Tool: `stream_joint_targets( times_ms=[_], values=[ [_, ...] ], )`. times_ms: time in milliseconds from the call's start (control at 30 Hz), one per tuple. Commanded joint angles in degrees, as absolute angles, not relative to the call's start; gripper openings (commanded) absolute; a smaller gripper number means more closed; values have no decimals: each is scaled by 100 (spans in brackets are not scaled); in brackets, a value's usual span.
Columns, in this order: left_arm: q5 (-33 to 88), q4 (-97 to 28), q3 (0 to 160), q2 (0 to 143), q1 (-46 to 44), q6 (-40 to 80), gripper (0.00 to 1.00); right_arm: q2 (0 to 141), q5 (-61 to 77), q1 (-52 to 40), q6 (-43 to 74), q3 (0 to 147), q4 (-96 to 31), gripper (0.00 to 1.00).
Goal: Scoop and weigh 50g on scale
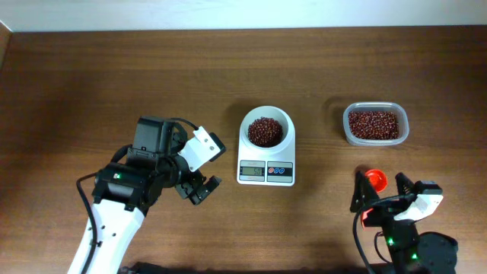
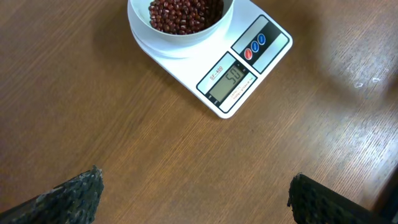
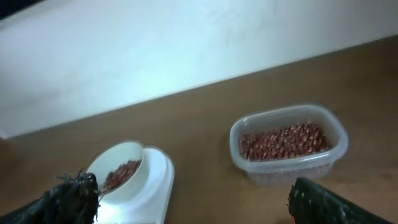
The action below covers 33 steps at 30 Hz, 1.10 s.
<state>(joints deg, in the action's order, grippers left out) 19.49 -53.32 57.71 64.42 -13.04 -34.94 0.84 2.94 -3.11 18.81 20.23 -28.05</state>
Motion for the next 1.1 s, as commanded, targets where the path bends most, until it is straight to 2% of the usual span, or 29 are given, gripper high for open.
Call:
stream_joint_targets(
  times_ms=[0,100,433,533,600,1067],
  values=[
    [1951,-5325,5817,6405,-1284,-3562,99,19,-30,-331,1839,1693,-2482,99],
    [1949,-5325,5817,6405,-1284,-3562,99,19,-34,-331,1839,1184,-1619,99],
    [1951,-5325,5817,6405,-1284,-3562,99,19,-91,-292,1817,174,-211,99],
    [1951,-5325,5817,6405,-1284,-3562,99,19,-97,-292,1811,32,-148,99],
    [1951,-5325,5817,6405,-1284,-3562,99,19,-73,-198,1347,32,-215,99],
    [1951,-5325,5817,6405,-1284,-3562,99,19,36,-154,1061,32,-475,99]
  ],
)
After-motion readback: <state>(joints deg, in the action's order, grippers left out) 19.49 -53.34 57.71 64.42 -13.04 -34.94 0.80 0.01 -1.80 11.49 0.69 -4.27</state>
